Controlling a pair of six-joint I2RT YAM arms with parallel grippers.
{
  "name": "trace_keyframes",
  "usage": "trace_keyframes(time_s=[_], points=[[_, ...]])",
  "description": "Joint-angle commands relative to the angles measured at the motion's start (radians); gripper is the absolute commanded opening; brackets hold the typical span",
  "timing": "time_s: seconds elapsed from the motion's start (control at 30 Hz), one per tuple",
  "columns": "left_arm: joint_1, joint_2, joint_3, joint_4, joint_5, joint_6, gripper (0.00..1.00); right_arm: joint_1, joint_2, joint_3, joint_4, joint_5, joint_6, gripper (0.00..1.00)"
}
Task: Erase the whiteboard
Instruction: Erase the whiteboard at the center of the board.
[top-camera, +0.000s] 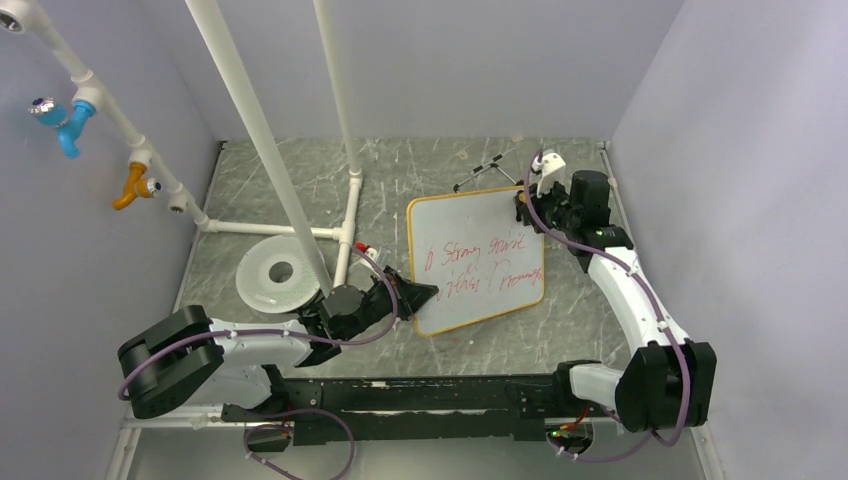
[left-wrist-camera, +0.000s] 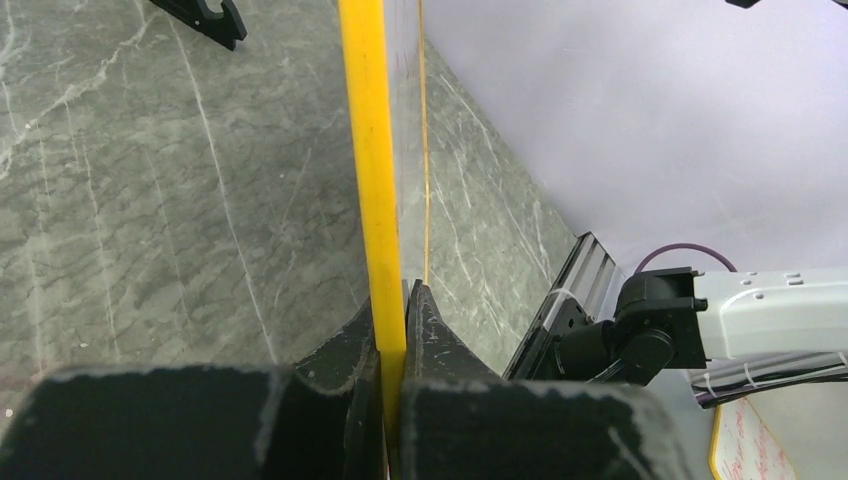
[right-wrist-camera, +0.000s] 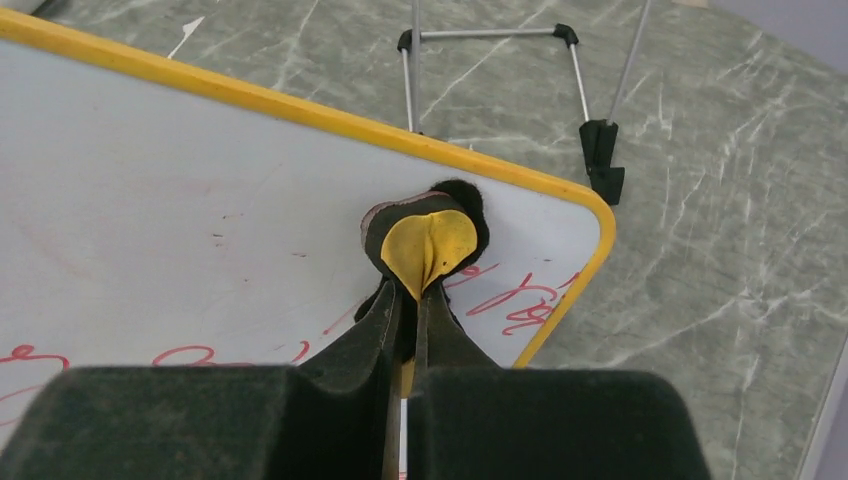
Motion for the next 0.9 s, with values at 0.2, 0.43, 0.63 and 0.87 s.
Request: trace_keyframes(time_s=[0.2,0.43,0.63,0.87], points=[[-0.035,-0.014,-0.005,-0.124,0.175,0.212,0.0,0.023,0.035,0.047,-0.278,-0.631,-0.29,0.0],[-0.034,-0.01,-0.002,-0.127,0.173,0.213,0.0,0.003,0.028,-0.015,0.077,0.209,0.041,0.0],[-0.035,-0.022,-0.009,-0.13,0.167,0.217,0.0,-0.022,0.023,0.026,-0.142,-0.241,-0.207,0.0],[-0.035,-0.05,-0.02,-0.145,0.153,0.226,0.0,-0.026,-0.009,-0.002,-0.193,-0.557,-0.312,0.0]])
